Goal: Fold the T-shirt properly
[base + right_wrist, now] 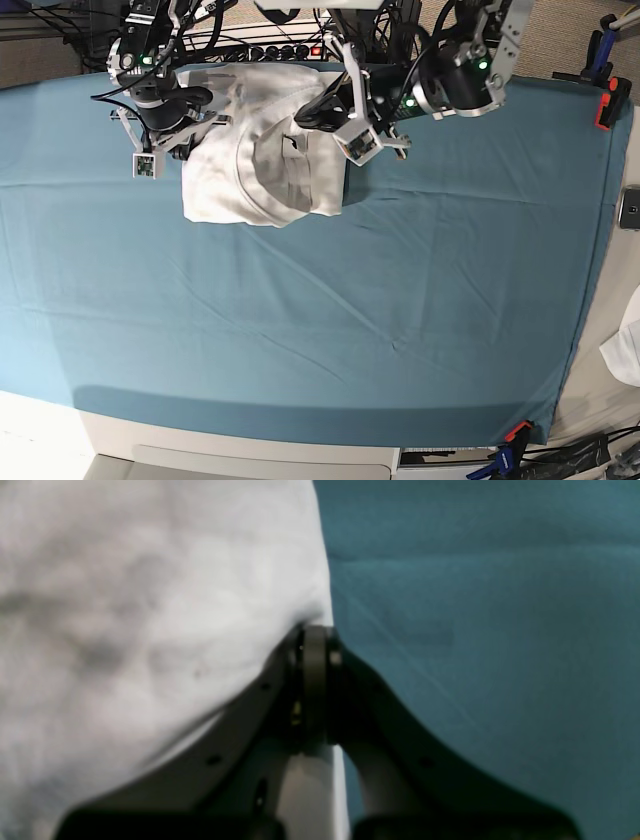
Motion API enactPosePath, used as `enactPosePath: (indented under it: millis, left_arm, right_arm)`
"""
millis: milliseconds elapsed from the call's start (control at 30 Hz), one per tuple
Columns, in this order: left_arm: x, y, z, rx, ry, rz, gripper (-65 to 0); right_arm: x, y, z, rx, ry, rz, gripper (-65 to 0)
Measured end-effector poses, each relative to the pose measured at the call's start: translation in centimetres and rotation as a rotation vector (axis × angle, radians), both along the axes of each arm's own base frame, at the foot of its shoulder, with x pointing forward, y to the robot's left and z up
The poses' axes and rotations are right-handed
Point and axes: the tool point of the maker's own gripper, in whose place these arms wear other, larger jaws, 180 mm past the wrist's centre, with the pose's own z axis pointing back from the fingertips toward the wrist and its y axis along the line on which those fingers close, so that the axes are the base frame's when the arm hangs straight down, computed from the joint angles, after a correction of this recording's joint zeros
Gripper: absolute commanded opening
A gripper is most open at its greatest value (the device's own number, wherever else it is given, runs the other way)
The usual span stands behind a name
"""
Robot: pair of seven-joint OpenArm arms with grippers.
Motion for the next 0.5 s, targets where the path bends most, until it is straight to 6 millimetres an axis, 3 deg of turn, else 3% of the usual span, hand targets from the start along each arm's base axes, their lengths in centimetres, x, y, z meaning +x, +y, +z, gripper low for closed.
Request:
enactPosePath:
  millis: [133,300,500]
  left_arm:
    - [0.1,-0.3,-1.7,-0.004,0.063,0.009,-65.0]
    - [-0.7,-1.1,-2.3,0.003,0.081,-0.027,-65.0]
    - [-0.7,-0.8,-4.1,0.131,0.056,-0.005,-65.0]
  right_arm:
    - [0.2,0.0,0.1,0.002,-0.006,0.000,-65.0]
    - [0.2,0.0,0.1,0.002,-0.006,0.000,-65.0]
    - [0.3,0.0,0.2,0.002,-0.006,0.000,-65.0]
